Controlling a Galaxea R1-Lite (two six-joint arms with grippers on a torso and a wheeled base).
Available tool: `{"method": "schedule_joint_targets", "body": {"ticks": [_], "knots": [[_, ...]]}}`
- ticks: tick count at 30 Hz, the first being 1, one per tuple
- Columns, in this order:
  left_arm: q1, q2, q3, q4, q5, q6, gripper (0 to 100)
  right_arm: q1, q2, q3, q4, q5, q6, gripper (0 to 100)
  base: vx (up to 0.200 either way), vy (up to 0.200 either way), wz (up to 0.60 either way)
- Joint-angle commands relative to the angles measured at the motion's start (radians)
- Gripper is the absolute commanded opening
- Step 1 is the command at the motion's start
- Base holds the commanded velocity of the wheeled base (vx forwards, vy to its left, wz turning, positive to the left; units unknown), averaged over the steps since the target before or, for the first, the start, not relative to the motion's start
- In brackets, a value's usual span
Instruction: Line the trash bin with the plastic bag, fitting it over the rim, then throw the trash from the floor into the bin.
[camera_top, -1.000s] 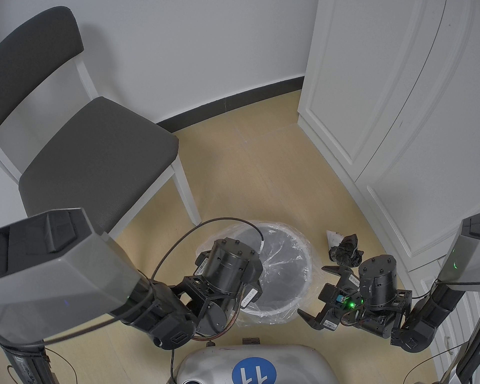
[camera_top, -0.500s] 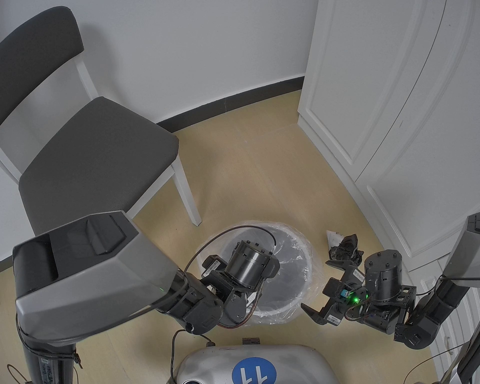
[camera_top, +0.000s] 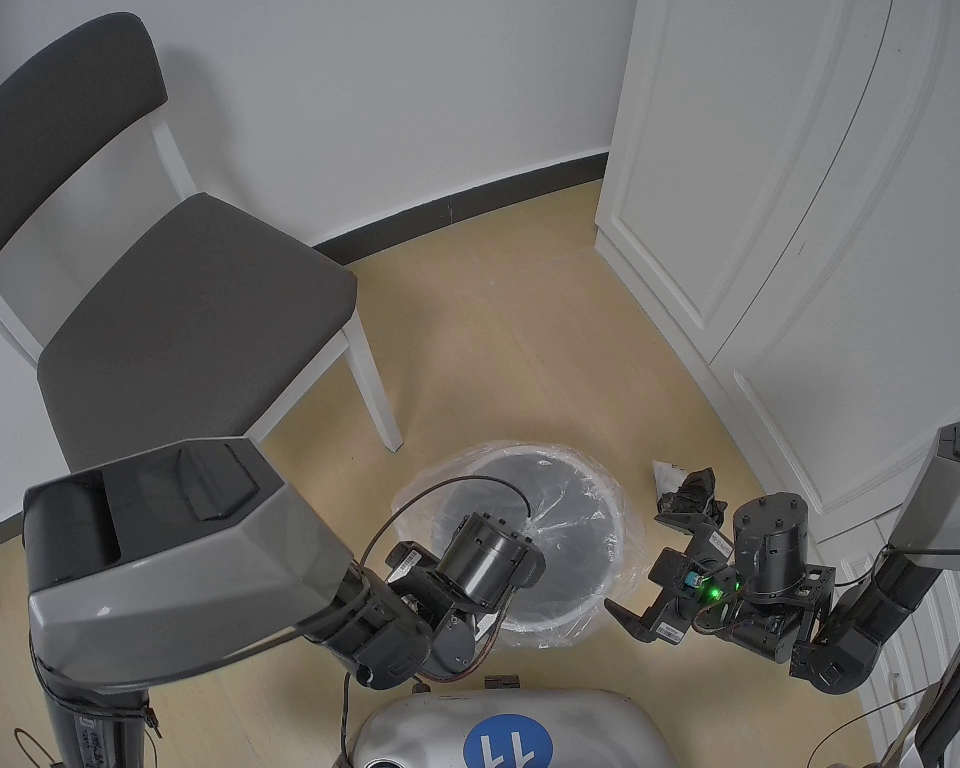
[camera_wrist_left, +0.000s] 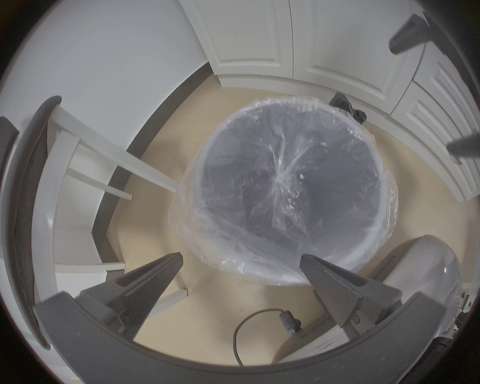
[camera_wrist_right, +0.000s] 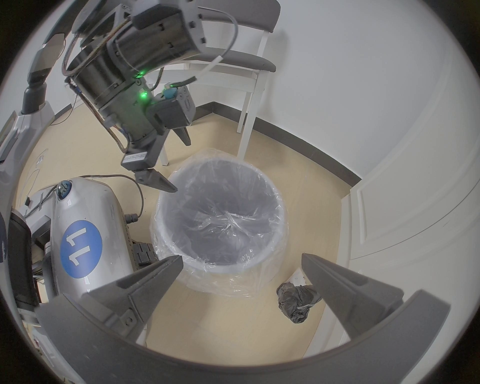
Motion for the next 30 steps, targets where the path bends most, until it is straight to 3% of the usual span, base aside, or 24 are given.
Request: {"method": "schedule_joint_targets", "body": {"ticks": [1, 19, 30], "knots": [[-0.008, -0.023, 0.056, -0.007, 0.027, -0.026, 100, -0.001, 0.008, -0.005, 0.000, 0.001, 0.000, 100, 0.000, 0.000, 0.00], [-0.023, -0.032, 0.143, -0.013, 0.053, -0.149, 100, -0.013, 0.024, -0.007, 0.000, 0.004, -0.002, 100, 0.000, 0.000, 0.00], [-0.003, 0.060, 0.103, -0.016, 0.044, -0.216, 100, -0.013, 0.031, -0.008, 0.000, 0.004, -0.002, 100, 0.000, 0.000, 0.00]]}}
